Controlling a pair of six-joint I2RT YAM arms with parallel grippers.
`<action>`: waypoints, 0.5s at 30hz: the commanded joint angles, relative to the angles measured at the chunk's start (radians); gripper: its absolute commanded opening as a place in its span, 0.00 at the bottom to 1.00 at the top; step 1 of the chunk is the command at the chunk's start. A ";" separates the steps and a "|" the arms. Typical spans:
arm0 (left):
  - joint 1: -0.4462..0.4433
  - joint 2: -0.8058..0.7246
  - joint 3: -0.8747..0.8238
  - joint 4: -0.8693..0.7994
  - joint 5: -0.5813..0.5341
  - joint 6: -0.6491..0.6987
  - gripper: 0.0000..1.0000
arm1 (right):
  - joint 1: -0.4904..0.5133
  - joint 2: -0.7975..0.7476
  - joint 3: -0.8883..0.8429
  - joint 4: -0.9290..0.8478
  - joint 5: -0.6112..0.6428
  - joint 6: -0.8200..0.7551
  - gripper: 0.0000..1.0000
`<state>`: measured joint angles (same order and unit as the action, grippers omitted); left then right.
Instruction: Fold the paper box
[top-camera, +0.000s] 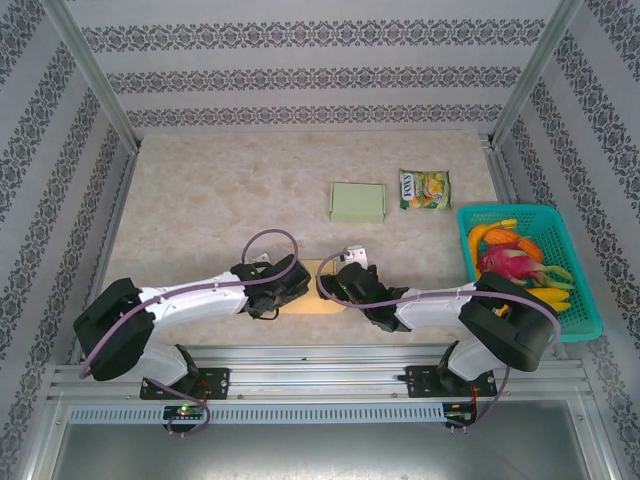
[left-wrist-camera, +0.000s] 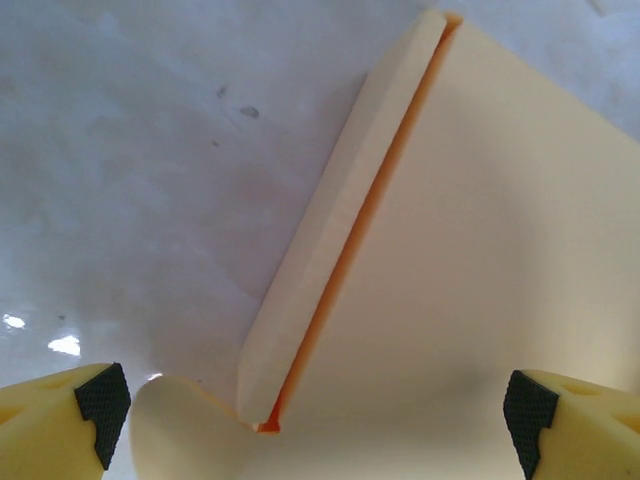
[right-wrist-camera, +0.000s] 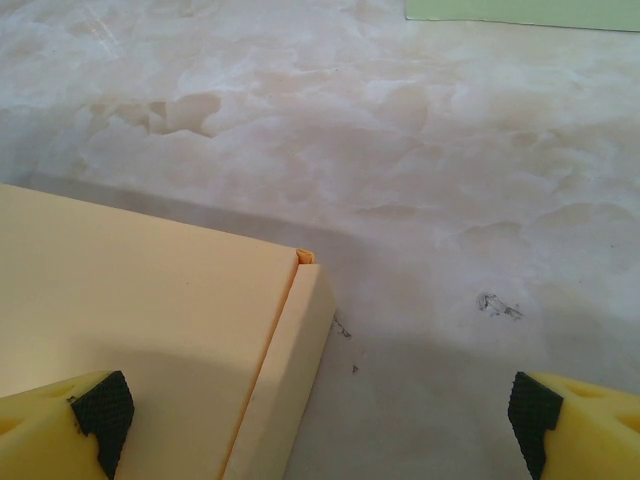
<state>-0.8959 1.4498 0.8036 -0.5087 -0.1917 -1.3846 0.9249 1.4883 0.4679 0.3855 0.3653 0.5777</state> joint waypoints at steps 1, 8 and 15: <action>-0.012 0.032 0.019 0.072 0.063 -0.007 0.98 | 0.000 0.015 -0.013 -0.078 -0.020 -0.005 0.98; -0.012 0.066 0.022 0.171 0.200 -0.028 0.96 | 0.000 0.047 -0.016 -0.059 -0.023 0.005 0.98; -0.014 0.043 0.019 0.195 0.239 -0.053 0.96 | 0.001 0.071 -0.015 -0.034 -0.032 0.021 0.98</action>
<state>-0.8948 1.4975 0.8047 -0.4030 -0.0479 -1.4250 0.9245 1.5124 0.4683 0.4129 0.3763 0.5938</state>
